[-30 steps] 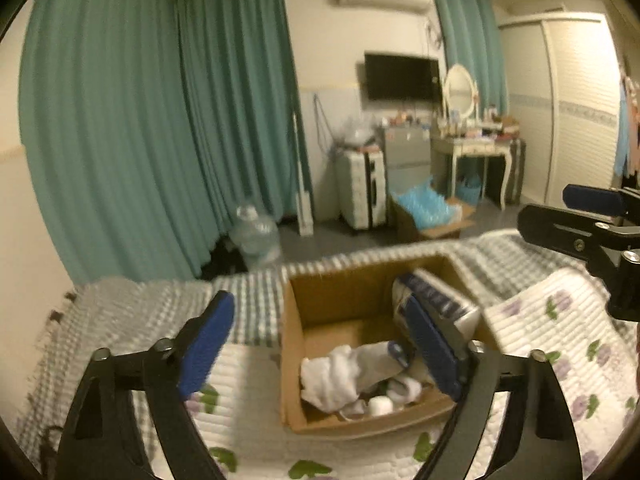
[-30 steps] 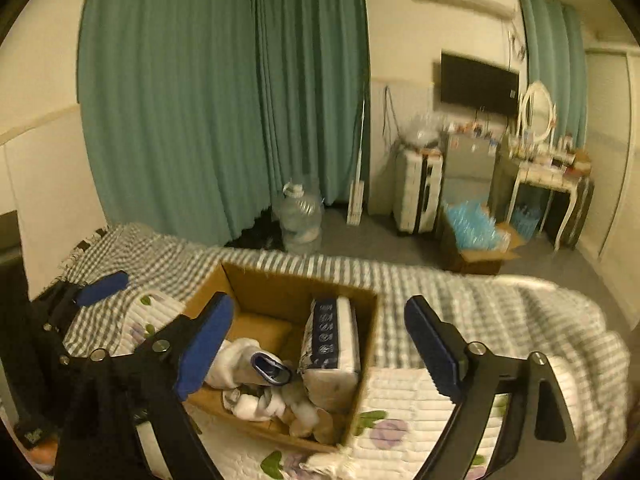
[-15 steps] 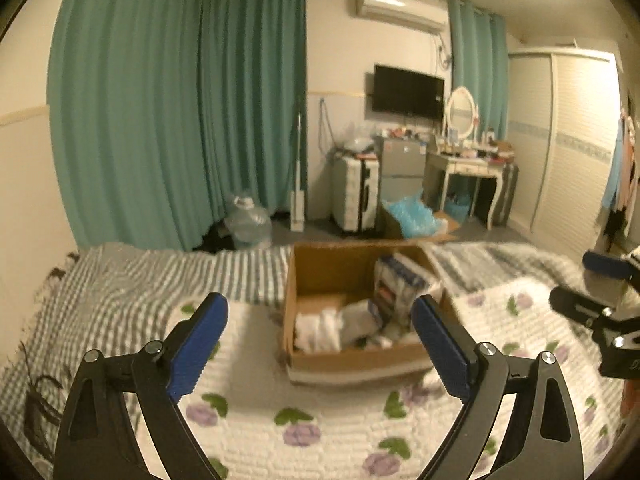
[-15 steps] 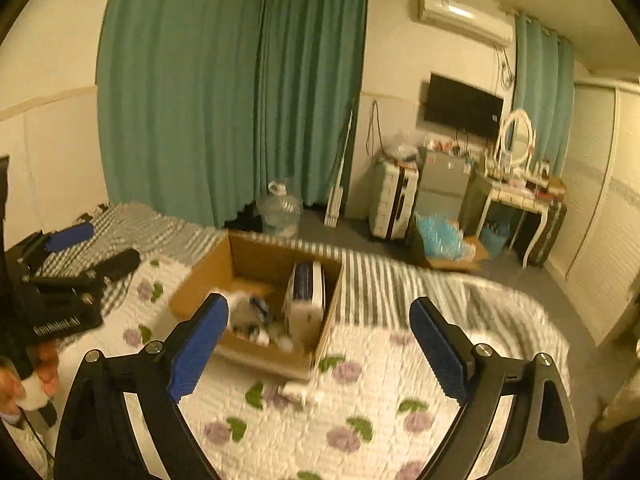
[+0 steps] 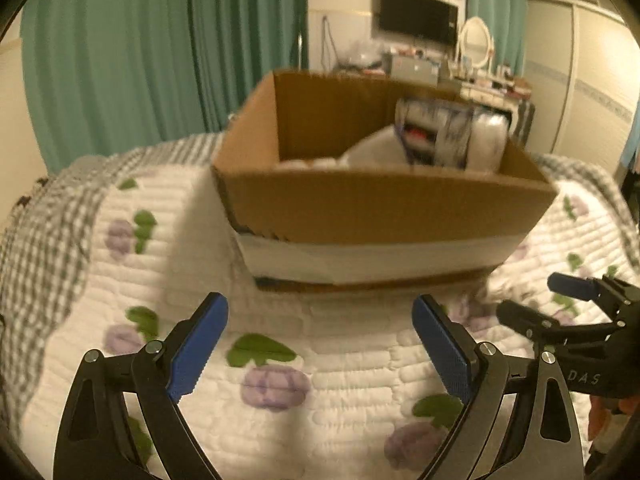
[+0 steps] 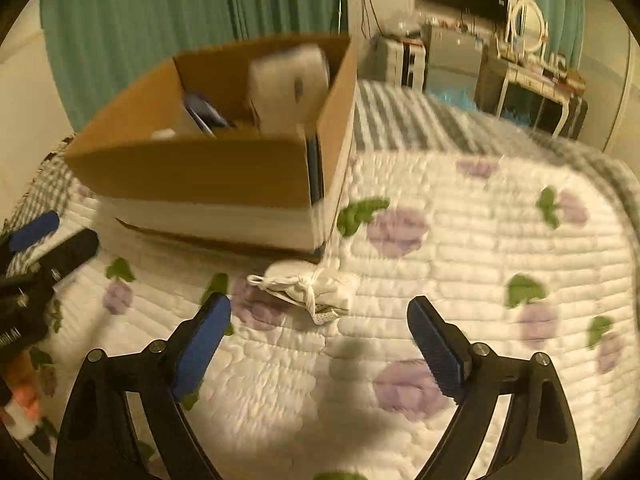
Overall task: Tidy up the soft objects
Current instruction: 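Lower the right tool to the white mask beside the box, then close the right tool on the white mask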
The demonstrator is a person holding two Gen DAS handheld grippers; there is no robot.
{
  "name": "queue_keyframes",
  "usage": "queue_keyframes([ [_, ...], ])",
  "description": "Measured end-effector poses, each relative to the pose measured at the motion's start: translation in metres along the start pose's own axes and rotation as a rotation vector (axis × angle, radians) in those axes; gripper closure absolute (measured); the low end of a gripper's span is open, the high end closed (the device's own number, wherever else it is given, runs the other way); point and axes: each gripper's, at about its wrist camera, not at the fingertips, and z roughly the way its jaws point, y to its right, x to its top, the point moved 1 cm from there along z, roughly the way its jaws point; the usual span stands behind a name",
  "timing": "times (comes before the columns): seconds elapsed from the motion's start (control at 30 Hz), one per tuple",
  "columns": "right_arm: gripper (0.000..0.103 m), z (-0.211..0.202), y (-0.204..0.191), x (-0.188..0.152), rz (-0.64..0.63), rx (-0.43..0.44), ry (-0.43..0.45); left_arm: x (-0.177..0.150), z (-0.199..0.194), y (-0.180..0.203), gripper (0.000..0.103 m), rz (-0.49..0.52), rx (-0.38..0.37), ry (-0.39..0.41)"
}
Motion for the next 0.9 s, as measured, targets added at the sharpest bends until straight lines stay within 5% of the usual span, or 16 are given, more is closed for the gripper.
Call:
queue_keyframes([
  [0.33,0.053,0.03,0.005,-0.002,0.032,0.024,0.001,-0.01,0.018,0.003,0.008,-0.02,-0.005,-0.032],
  [0.63,0.063,-0.018,-0.004,-0.009,0.013,0.009,0.064,-0.018,-0.036,-0.002,0.008,-0.061,-0.04,-0.019],
  [0.9,0.064,-0.111,-0.037,0.007,-0.078,0.021,0.179,0.016,-0.117,-0.01,0.008,-0.04,-0.045,0.111],
])
